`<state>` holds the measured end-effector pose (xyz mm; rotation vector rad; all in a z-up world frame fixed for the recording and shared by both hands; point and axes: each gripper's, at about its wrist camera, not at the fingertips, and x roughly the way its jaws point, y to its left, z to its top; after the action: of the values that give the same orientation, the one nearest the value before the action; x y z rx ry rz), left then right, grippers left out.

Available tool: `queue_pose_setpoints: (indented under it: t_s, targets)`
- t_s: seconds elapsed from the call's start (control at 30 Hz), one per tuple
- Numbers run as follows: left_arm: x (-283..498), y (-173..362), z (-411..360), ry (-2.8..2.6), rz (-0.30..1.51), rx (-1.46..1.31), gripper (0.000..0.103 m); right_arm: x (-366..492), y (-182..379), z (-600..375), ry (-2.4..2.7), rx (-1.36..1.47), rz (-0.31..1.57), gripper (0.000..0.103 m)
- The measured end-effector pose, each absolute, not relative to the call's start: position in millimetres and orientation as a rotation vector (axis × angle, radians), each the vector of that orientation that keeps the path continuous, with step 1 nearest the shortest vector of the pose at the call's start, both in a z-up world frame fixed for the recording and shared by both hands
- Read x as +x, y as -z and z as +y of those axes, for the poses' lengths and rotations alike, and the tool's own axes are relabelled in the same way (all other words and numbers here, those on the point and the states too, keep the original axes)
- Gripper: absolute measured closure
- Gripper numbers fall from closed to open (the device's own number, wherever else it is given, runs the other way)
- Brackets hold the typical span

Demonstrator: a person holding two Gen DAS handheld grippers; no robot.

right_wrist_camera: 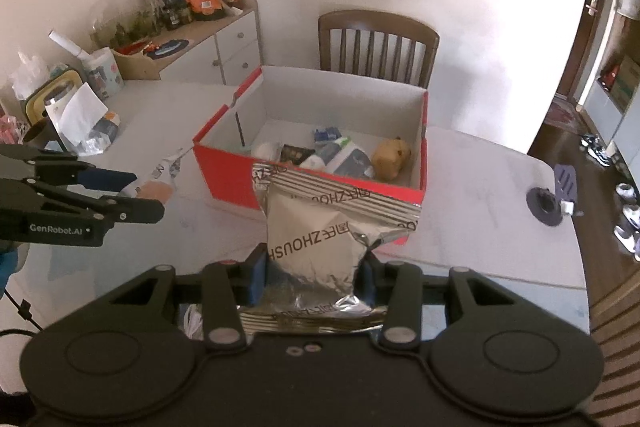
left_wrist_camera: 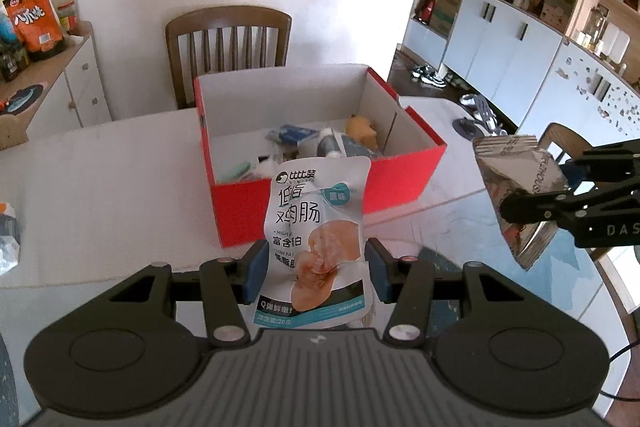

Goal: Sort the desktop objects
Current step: 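Carry the sausage packet and foil bag over the red box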

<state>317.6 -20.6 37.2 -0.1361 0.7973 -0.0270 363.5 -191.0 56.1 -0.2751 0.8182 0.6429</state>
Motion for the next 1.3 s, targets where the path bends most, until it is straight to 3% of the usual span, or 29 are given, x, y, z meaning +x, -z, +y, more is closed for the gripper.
queue_pose_setpoints:
  t_s: [0.9,1.3]
  targets:
    - [420,-65,4,-0.064,0.760,-0.135,0.052,467,-65,-160,-0.705,-0.251,0.797,0.059]
    - [474,-48,9,-0.062,0.821,-0.104,0.052,505,-45,-147,-0.683,-0.252,0.831,0.059]
